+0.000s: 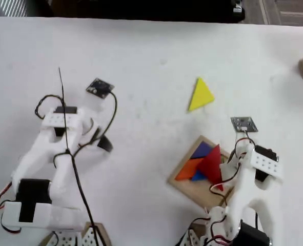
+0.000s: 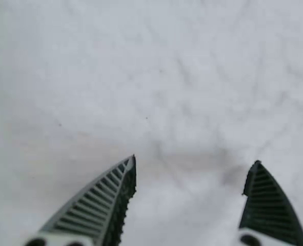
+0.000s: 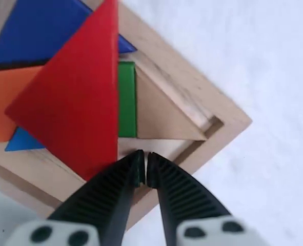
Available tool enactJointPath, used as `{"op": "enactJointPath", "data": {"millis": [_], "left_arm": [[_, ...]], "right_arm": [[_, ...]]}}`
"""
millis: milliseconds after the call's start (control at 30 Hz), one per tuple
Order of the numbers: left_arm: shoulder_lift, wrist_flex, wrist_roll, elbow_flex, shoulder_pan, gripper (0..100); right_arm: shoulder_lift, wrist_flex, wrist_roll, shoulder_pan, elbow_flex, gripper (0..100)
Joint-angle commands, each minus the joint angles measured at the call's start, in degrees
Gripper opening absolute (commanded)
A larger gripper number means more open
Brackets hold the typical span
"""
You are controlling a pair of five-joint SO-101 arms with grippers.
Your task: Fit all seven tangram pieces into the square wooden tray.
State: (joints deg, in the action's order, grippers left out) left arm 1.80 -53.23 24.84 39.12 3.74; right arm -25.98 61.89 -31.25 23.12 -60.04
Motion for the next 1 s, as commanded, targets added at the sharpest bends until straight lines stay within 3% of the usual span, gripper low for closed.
{"op": "enactJointPath", "data": {"millis": [0,133,300,600,967], "left_arm": [[0.2,0.7,-0.7,-3.0,0.5,33],[0.2,0.7,-0.7,-3.0,0.5,33],[0.2,0.7,-0.7,-3.1,0.5,33],[0.2,0.8,-0.7,-3.1,0.5,33],[0.1,0.9,-0.6,-3.1,0.3,33]], "right_arm": [[0.0,5.7,-1.1,-0.8,6.8,1.8],[0.6,13.1,-1.0,-1.0,16.3,1.8],[0.7,13.4,4.3,-4.5,20.6,1.8],[0.7,-0.5,14.0,-16.3,16.9,1.8],[6.4,-11.0,13.9,-17.0,13.5,1.9]]}}
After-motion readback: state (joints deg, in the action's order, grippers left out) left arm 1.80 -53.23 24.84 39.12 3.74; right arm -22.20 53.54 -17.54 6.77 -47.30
